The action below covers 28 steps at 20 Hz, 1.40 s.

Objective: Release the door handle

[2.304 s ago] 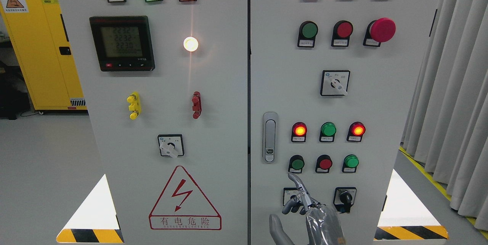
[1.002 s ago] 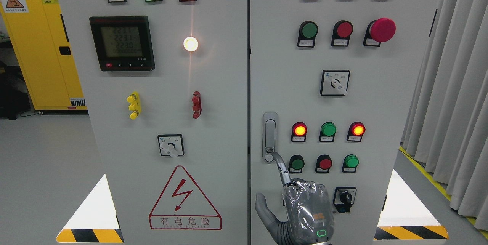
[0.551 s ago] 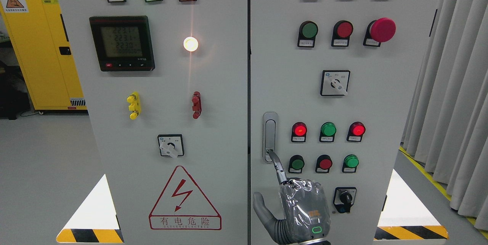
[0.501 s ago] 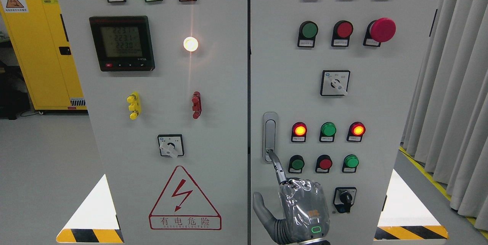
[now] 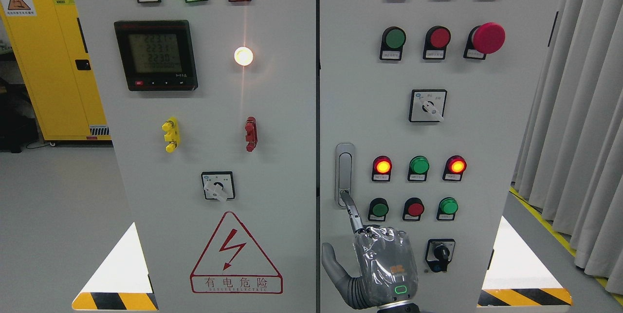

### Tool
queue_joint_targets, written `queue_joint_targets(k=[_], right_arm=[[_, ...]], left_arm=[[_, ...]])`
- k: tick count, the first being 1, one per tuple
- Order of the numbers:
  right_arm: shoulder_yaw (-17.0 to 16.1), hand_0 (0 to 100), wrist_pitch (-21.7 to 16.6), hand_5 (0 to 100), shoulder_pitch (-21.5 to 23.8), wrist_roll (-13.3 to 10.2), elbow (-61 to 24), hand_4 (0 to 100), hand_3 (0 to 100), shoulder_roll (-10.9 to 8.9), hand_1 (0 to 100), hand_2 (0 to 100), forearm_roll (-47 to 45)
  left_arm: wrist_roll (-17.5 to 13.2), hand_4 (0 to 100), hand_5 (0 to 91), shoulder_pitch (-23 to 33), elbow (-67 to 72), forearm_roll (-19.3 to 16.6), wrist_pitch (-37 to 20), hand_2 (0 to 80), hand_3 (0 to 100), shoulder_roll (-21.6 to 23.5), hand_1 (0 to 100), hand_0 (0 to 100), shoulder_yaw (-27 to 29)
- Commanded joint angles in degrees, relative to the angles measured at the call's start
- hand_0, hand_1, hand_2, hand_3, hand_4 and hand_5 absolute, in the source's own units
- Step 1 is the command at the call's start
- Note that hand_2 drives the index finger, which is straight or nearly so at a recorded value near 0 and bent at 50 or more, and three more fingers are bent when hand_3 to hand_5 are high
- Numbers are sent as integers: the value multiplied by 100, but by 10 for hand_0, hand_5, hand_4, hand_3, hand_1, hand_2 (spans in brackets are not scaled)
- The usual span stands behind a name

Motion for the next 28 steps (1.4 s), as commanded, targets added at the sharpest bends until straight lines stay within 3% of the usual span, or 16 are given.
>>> queue_joint_targets(k=[1,28], right_arm=[[4,538,53,1000,-46,-1,116,1000,1000,11,292,0,-10],[21,543,53,1000,-116,96,186,1000,1000,20,295,0,-28]], left_arm=[[1,0,0,0,0,0,-2,0,0,0,556,120,1],[1,0,0,0,0,0,-2,0,0,0,556,120,1]])
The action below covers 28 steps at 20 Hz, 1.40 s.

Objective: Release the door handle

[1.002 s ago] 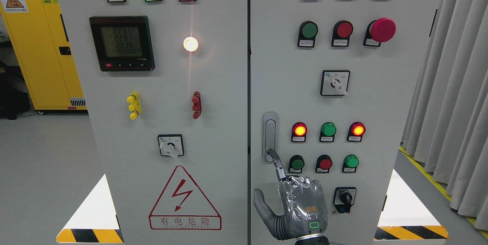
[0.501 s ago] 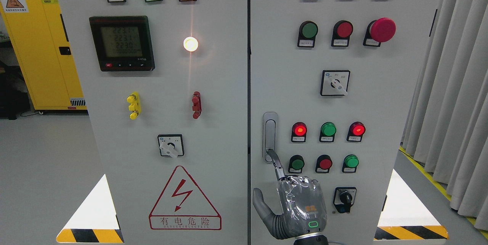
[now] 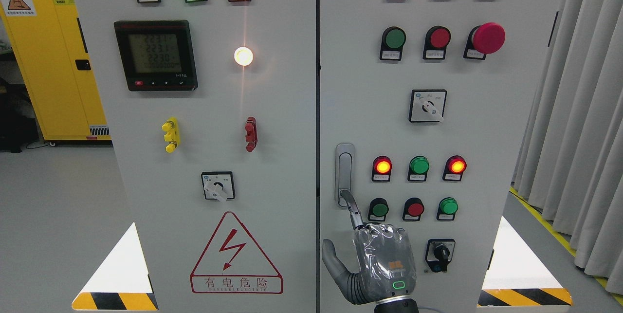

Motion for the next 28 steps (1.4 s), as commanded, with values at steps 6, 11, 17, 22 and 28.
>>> queue_joint_targets(k=[6,11,17,22,28], right_arm=[[-5,544,34,1000,-15,70,32,1000,1000,5,295,0,18],[-5,544,34,1000,-7,79,32,1000,1000,5,295,0,9],[4,544,34,1000,-7,88,32,1000,1000,5,296,0,9],[-5,548,34,1000,2,237,41,1000,1000,5,296,6,9],[-5,551,34,1000,2,246,41,1000,1000,5,297,8,9]], left_arm=[[1,0,0,0,0,0,-2,0,0,0,556,120,-8],[1,0,0,0,0,0,-2,0,0,0,556,120,0],[1,0,0,0,0,0,-2,0,0,0,556,120,0],[1,0,0,0,0,0,-2,0,0,0,556,120,0],[1,0,0,0,0,0,-2,0,0,0,556,120,0]])
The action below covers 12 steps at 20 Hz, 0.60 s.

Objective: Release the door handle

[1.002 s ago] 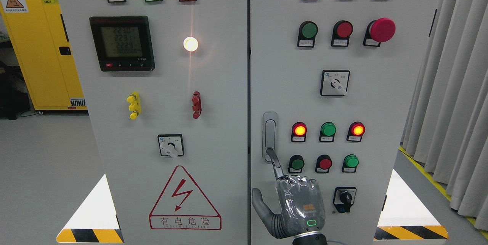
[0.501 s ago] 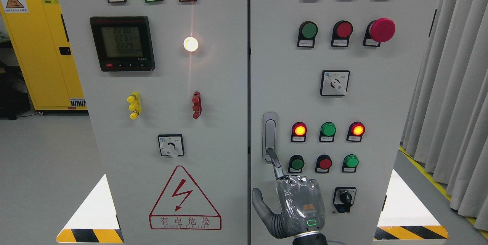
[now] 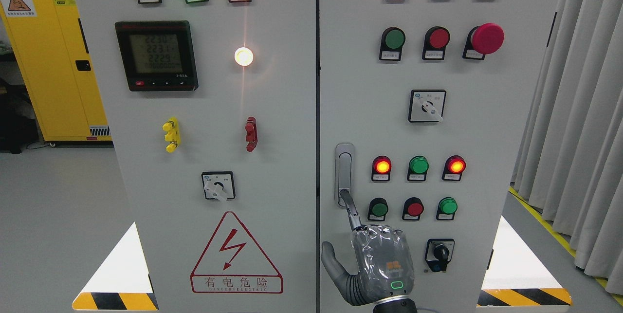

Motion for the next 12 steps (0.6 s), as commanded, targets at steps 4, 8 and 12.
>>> queue_joint_targets(k=[4,8,12], right_arm=[[-4,550,5,1000,12,27,8,1000,1000,0,297,10,0],[-4,551,5,1000,30,27,8,1000,1000,-9,297,14,-9],[-4,551,5,1000,39,27,8,1000,1000,-9,297,17,-9]], left_arm=[[1,0,0,0,0,0,-2,0,0,0,556,120,1],[1,0,0,0,0,0,-2,0,0,0,556,120,1],[1,0,0,0,0,0,-2,0,0,0,556,120,1]])
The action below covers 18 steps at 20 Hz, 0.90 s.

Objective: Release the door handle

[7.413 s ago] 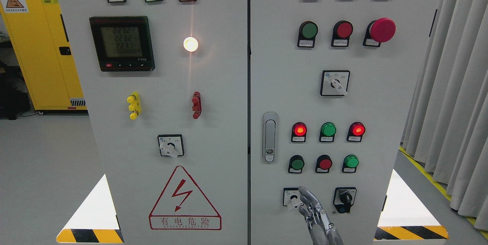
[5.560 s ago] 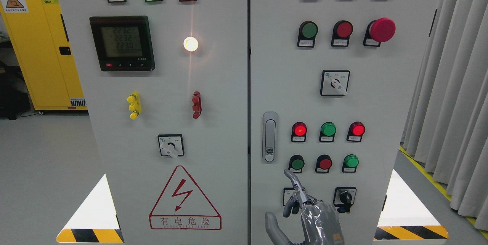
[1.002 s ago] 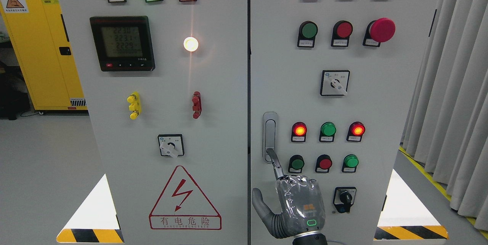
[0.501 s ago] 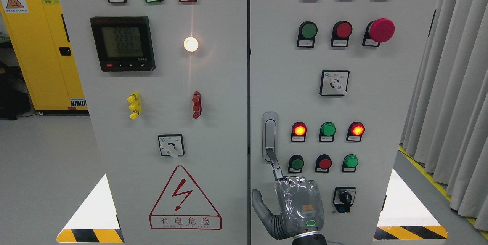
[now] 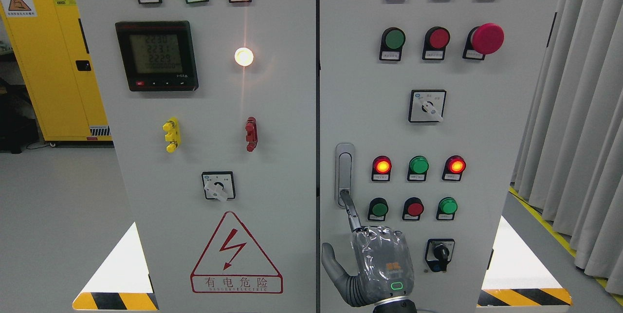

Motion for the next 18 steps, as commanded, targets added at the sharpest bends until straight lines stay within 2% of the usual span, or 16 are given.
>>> queue_joint_targets(k=[1,18], right_arm=[[-2,551,4,1000,14,5,13,1000,1000,-5,297,18,-3],[-2,551,4,1000,23,83,49,1000,1000,-5,297,31,-3]], left_arm=[[1,0,0,0,0,0,-2,0,0,0,556,120,1],[1,0,0,0,0,0,-2,0,0,0,556,120,1]])
